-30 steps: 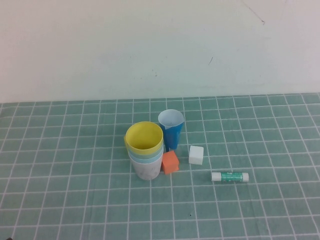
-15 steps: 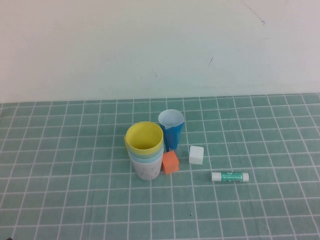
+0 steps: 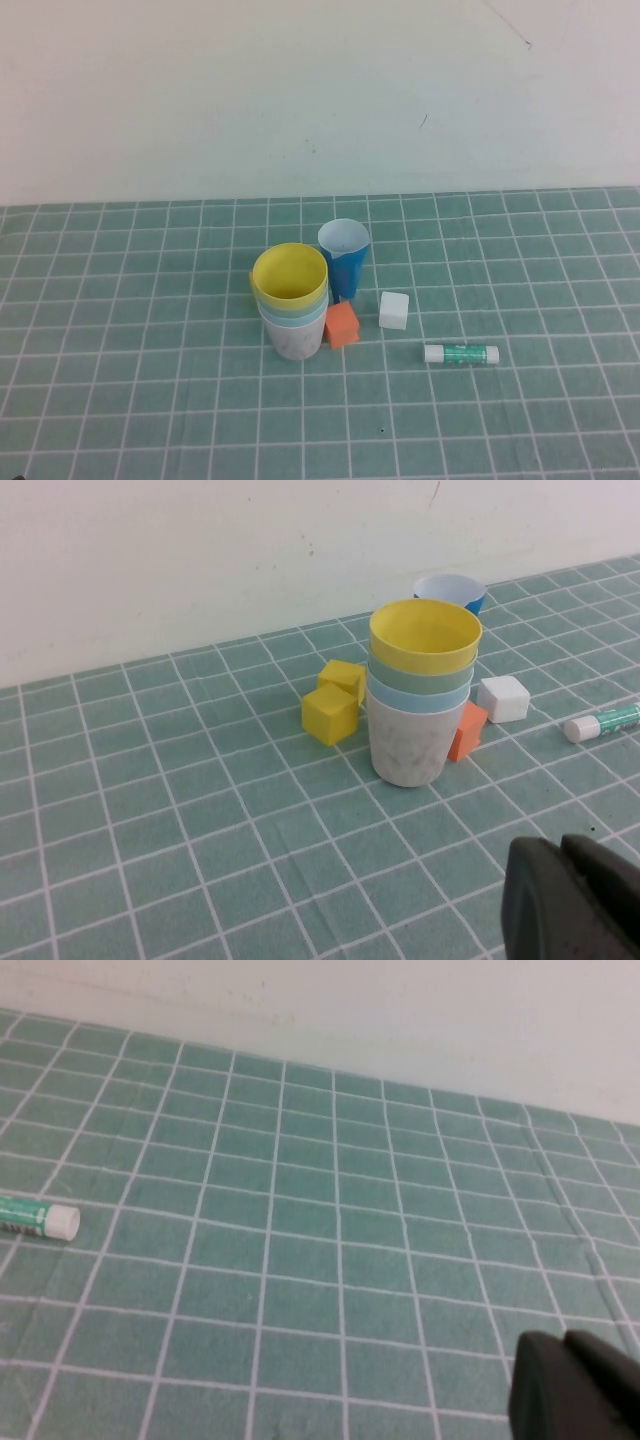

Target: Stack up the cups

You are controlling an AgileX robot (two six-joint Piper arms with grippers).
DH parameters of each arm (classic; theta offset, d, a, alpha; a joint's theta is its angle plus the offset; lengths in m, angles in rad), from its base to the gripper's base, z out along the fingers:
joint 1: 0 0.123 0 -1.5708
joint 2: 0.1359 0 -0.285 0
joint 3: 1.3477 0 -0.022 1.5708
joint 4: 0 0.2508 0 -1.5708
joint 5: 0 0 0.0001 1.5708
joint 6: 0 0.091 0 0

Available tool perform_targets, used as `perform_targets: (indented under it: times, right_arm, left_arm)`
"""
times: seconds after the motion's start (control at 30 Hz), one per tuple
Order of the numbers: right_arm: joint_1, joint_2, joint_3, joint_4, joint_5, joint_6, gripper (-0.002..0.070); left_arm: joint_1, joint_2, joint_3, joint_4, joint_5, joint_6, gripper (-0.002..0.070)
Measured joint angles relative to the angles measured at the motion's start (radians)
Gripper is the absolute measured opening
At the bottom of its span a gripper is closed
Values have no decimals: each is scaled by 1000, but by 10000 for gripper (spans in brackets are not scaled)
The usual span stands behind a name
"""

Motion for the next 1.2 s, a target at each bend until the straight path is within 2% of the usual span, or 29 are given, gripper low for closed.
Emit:
perform_targets:
  times: [0.17,0.33,0.4,1.1,1.2]
  right_arm:
    - [18,0,0,-30,0,28,-1]
    - [55,0,0,-160,0,246,-1]
    - [60,0,0,-181,0,284,-1]
    - [60,0,0,-183,0,314,-1]
    - [60,0,0,-183,1,314,-1]
  left_arm:
    - [0,0,0,0,0,0,-3]
    - [0,0,0,0,0,-2,-3]
    - [0,0,0,0,0,-2,-3]
    - [0,0,3,0,-3,-2,-3]
    - [2,0,31,36,-74,-7,-3]
